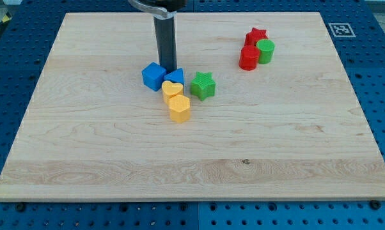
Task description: Keep arm vertically above green star
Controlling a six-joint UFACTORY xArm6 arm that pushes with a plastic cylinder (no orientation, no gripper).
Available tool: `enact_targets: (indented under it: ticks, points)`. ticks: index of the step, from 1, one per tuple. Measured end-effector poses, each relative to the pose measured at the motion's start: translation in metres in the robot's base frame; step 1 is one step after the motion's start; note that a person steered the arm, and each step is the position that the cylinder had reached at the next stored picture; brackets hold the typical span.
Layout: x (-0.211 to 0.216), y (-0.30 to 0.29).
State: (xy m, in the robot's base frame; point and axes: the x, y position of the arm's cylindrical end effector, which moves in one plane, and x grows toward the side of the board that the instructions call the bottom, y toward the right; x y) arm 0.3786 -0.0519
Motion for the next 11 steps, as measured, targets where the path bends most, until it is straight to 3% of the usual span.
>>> enact_targets:
  ticks: [3,11]
  points:
    - [0.006,0.0]
    - [-0.057,0.029]
